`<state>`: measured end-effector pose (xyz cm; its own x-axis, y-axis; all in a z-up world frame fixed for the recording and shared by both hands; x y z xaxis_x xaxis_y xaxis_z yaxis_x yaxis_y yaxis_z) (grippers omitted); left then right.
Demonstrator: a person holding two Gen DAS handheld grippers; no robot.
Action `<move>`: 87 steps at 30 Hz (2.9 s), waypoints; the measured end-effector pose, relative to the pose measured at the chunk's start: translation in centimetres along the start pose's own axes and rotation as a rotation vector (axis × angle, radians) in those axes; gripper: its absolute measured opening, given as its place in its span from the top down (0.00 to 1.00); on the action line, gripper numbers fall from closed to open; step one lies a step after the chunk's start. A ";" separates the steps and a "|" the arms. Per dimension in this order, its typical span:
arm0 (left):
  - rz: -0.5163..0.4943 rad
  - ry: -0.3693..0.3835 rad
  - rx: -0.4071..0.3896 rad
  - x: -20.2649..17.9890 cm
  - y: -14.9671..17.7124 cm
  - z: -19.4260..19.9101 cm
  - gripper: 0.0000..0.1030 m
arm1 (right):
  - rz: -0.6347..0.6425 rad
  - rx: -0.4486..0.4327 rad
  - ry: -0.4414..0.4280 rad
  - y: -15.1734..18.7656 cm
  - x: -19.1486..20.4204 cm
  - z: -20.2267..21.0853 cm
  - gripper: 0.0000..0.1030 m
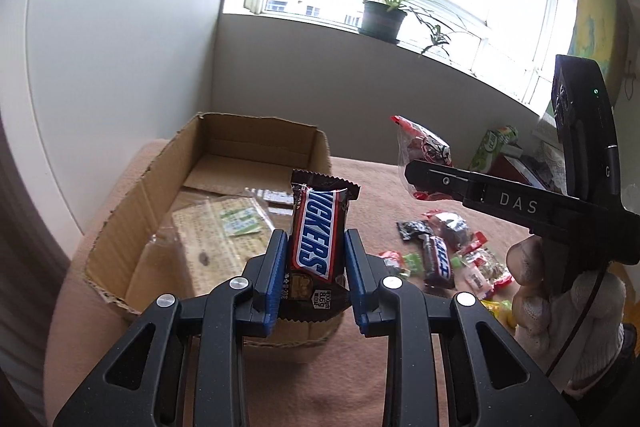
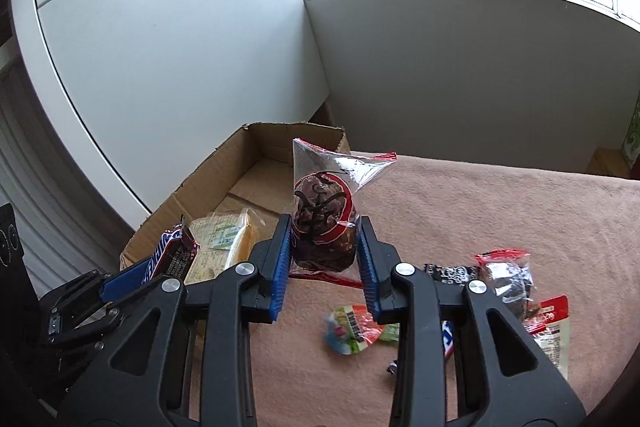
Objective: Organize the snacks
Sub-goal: 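Carry both snacks into the box and open both grippers, then grasp the blue-wrapped candy bar with the left gripper while the right grasps the jelly cup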
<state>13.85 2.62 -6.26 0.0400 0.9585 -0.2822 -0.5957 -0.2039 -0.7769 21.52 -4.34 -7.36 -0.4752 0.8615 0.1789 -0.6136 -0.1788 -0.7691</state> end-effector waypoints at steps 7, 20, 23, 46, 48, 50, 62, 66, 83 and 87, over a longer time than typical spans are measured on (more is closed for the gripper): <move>0.046 -0.066 -0.017 3.7 -0.2 0.2 0.74 | 0.001 0.021 -0.055 -0.3 3.0 -2.7 0.69; 0.078 -0.094 -0.022 5.8 -0.2 0.5 0.64 | 0.020 0.009 -0.054 -0.4 4.4 -3.5 0.31; 0.077 -0.098 -0.029 5.9 -0.3 0.7 0.59 | 0.012 0.005 -0.052 -0.7 3.8 -3.1 0.31; -0.009 -0.001 -0.020 -0.3 0.1 0.5 0.59 | 0.044 0.027 0.055 4.8 -6.1 7.7 0.31; -0.024 0.008 -0.014 -1.4 0.3 0.3 0.59 | 0.050 0.032 0.065 5.5 -6.9 8.4 0.31; -0.040 0.018 -0.005 -2.5 0.6 0.0 0.59 | 0.064 0.040 0.076 6.2 -7.4 8.9 0.31; -0.120 0.072 0.085 -8.3 2.8 -3.1 0.59 | 0.080 0.149 0.124 12.6 -11.0 9.0 0.31; -0.140 0.086 0.121 -10.0 3.6 -4.5 0.59 | 0.080 0.183 0.121 14.6 -11.6 9.0 0.31; -0.178 0.074 0.264 -12.5 6.3 -9.9 0.60 | 0.087 0.217 0.115 17.6 -12.3 9.8 0.32; -0.184 0.065 0.276 -12.4 6.5 -10.3 0.60 | 0.152 0.223 0.155 17.7 -11.6 9.6 0.48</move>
<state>17.69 -12.65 -13.58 0.2124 0.9578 -0.1937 -0.7685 0.0412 -0.6385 10.10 -22.06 -17.17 -0.4807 0.8761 -0.0366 -0.6747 -0.3961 -0.6228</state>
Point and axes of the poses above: each gripper's, at about its wrist camera, not at the fingertips, and z roughly against the way its jaws point, x to its left, y to its underside, the point moved 9 cm from there along -z, roughly the way its jaws point, and after that the axes turned 5 degrees about z, right-handed, at the moved point
